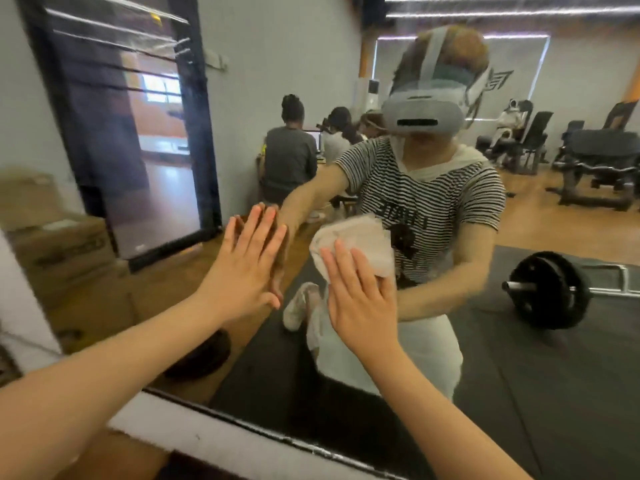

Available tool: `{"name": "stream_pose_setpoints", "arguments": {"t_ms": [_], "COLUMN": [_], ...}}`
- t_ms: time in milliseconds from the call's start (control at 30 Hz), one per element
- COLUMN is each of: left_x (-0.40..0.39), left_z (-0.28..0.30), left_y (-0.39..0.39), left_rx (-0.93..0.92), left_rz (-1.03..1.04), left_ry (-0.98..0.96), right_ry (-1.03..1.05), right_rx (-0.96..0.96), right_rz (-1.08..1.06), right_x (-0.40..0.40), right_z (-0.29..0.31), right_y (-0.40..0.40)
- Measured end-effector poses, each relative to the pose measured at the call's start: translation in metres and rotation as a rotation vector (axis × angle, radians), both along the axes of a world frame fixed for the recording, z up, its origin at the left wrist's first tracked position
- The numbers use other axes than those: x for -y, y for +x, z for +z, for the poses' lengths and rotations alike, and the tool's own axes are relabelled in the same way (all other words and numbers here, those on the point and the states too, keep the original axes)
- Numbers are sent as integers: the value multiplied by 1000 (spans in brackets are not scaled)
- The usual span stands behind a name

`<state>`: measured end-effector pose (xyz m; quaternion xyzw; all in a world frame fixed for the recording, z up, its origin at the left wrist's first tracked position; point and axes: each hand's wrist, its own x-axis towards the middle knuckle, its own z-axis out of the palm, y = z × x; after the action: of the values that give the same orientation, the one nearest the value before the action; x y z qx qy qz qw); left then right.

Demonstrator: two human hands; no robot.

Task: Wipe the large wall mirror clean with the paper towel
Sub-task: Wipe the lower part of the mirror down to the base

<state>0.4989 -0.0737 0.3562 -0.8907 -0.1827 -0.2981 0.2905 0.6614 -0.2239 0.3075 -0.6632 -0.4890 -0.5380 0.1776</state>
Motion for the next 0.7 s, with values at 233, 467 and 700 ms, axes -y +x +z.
{"name": "stream_pose_setpoints", "arguments": {"t_ms": [233,467,700], "left_x": [30,24,23], "left_z": [12,7,7], "left_y": [5,2,4], "left_rx": [-23,-8,-56], "left_rz": [136,158,175], "left_ry": [-60,-118,-151], "right_ry": [-144,-156,-40], "right_rx": [-41,-10,-50], "right_rz": [-26,-12,-102], "right_x": [17,37,91], "right_z": [8,11,-7], "right_y": [-1,13,48]}}
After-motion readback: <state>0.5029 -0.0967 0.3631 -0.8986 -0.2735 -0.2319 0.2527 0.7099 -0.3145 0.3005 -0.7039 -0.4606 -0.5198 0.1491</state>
